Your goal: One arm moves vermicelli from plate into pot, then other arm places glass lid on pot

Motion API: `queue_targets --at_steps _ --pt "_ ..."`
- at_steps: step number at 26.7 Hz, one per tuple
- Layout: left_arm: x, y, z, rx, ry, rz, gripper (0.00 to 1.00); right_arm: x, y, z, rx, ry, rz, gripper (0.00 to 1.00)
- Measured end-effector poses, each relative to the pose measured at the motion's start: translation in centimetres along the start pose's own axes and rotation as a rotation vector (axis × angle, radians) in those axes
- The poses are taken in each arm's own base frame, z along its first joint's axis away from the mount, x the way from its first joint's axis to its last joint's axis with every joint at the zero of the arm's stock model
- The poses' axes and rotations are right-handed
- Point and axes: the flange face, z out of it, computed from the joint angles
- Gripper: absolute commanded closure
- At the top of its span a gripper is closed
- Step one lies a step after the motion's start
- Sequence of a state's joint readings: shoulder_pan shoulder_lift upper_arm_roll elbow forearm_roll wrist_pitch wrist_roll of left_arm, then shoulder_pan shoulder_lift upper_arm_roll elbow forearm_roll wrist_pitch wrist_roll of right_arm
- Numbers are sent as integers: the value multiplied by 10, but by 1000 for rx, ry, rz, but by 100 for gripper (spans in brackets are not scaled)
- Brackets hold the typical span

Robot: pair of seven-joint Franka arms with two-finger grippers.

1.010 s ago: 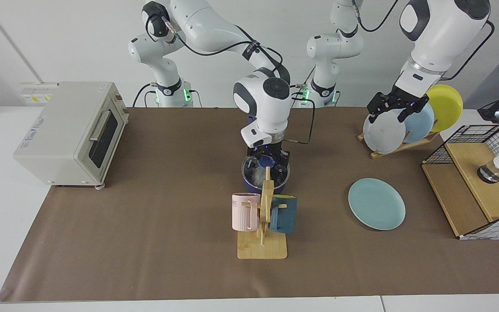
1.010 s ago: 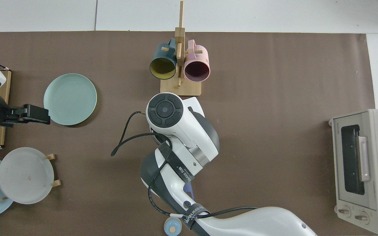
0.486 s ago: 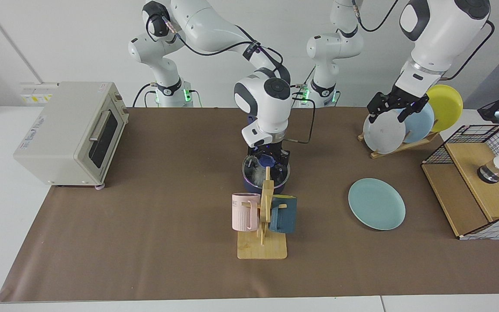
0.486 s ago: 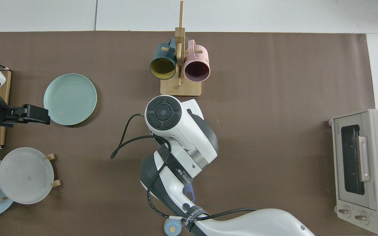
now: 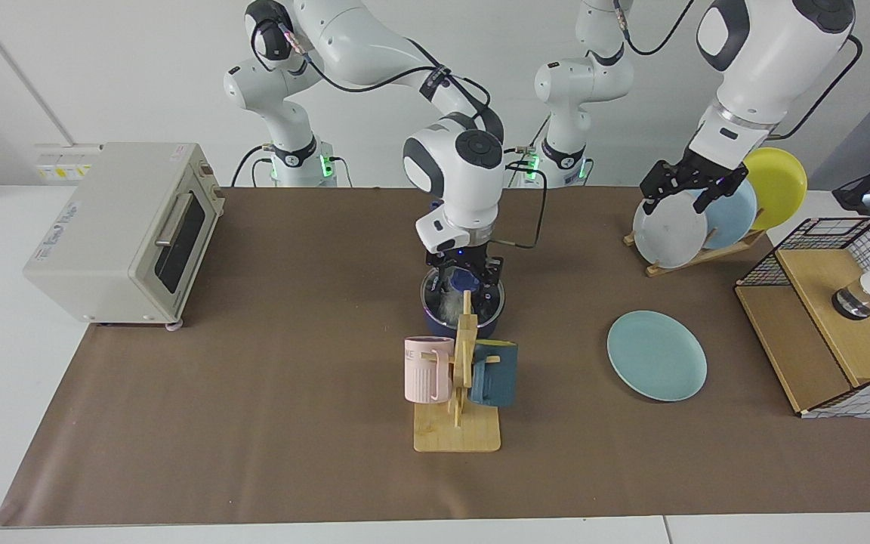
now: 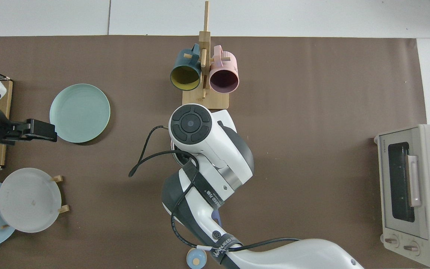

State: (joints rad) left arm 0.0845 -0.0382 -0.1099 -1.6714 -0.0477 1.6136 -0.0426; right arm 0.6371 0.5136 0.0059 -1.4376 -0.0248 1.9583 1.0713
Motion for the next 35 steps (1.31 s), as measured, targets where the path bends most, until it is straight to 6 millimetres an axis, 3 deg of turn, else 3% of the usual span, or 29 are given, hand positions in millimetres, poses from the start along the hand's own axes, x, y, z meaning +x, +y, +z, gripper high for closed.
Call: queue_targets --at_steps 9,15,22,30,35 --pt "0 -2 0 0 0 -4 0 9 5 -52 22 15 14 0" --pt "0 -3 0 0 0 -5 0 36 36 -100 49 37 -60 0" --pt "1 -8 0 0 2 -14 0 94 104 -140 62 42 -149 0" --pt "2 -25 -2 -1 9 -46 0 150 200 -144 33 28 -295 0" --pt "6 -26 -6 4 53 -45 0 171 268 -154 19 13 -391 0"
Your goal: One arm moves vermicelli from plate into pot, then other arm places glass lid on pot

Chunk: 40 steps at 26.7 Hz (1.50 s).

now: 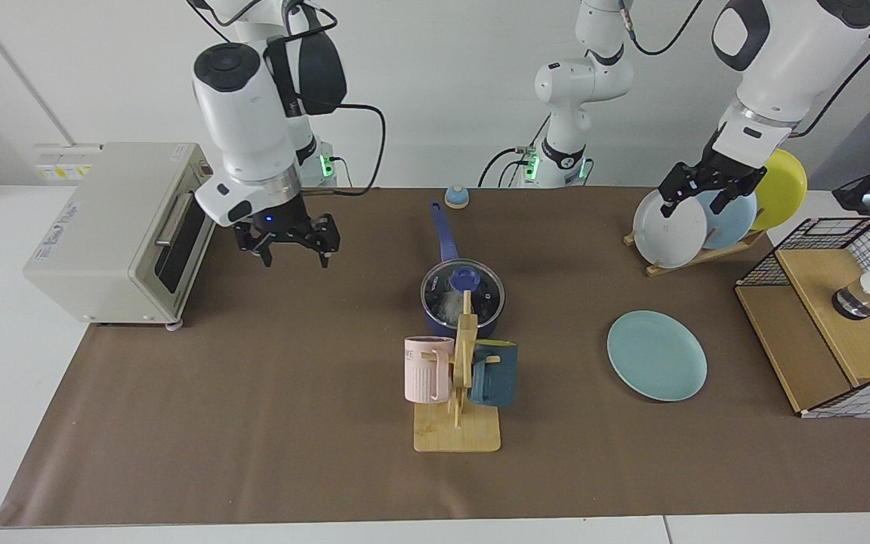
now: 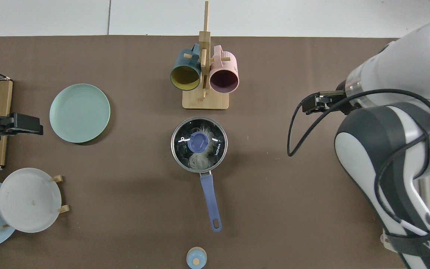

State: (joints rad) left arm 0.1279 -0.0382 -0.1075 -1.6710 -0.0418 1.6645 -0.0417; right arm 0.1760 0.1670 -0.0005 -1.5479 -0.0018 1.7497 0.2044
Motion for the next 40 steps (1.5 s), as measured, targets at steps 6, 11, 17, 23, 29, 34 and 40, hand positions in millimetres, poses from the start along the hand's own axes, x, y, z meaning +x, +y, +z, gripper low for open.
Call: queue_targets --at_steps 6,11,17,23,29,34,40 --pt "0 1 0 1 3 2 0 -15 49 -21 -5 -24 -56 0" --pt "0 -1 0 23 4 5 0 -22 86 -39 -5 -16 -83 0" --pt "0 -3 0 35 5 6 0 -35 109 -67 -6 16 -71 0" --pt "1 -3 -1 36 8 6 0 -53 123 -91 -7 25 -47 0" --pt "1 -3 0 37 6 6 0 -56 118 -97 -6 35 -56 0" --pt "0 -1 0 37 5 8 0 -56 112 -96 -6 34 -67 0" --pt "0 0 0 37 5 10 0 -56 121 -96 -6 33 -50 0"
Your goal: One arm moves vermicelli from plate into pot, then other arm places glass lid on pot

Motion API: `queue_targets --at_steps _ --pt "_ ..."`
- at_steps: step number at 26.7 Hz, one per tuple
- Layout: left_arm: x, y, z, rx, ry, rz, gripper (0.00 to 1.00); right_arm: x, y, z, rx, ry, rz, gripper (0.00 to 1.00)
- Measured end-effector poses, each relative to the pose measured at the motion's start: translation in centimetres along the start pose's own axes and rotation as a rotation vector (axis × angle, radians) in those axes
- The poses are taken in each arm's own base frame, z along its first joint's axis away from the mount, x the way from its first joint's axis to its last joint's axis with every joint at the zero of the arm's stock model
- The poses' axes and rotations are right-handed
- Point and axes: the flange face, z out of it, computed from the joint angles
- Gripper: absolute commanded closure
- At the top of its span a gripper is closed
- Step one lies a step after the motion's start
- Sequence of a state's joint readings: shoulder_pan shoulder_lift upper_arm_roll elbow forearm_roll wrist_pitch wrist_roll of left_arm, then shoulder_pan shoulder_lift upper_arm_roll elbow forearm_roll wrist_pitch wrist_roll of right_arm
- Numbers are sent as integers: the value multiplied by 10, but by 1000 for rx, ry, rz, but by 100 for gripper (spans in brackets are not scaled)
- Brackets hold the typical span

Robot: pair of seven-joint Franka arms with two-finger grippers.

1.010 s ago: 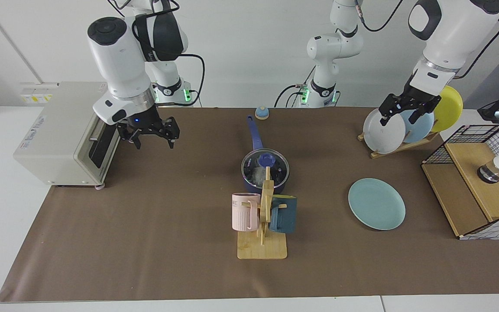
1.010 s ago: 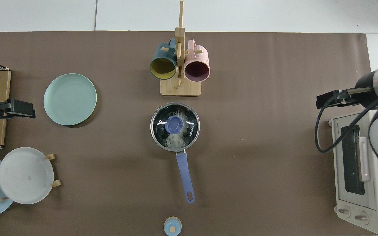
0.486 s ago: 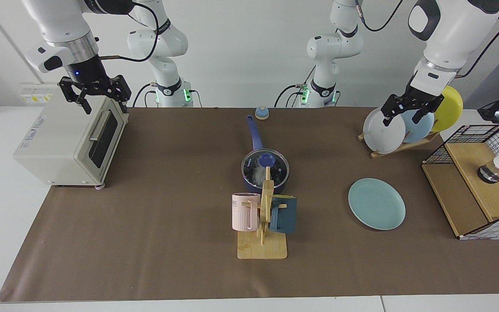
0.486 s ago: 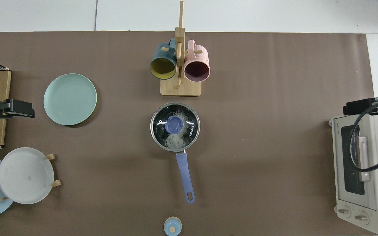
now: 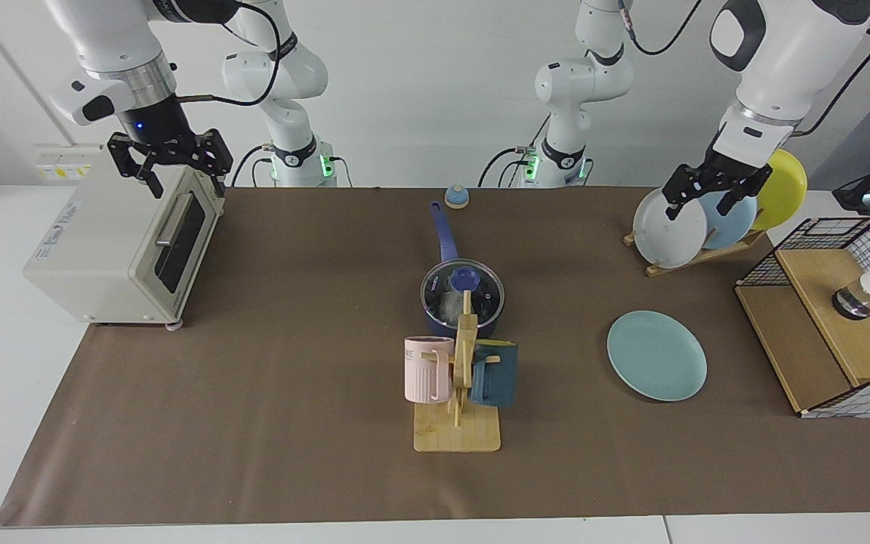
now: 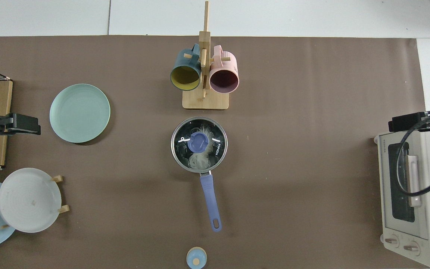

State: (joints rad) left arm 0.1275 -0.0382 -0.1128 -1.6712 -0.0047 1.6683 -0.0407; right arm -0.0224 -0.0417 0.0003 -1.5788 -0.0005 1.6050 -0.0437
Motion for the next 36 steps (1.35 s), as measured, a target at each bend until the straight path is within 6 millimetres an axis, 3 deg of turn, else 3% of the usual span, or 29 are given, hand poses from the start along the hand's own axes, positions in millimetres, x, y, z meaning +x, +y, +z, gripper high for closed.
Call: queue_targets --at_steps 7,18,36 --pt "0 0 0 0 0 1 0 -5 6 0 0 -3 12 0" --pt "0 1 0 0 0 2 0 -29 7 8 1 35 76 0" --pt "0 2 0 0 0 3 0 -32 5 5 8 30 105 0"
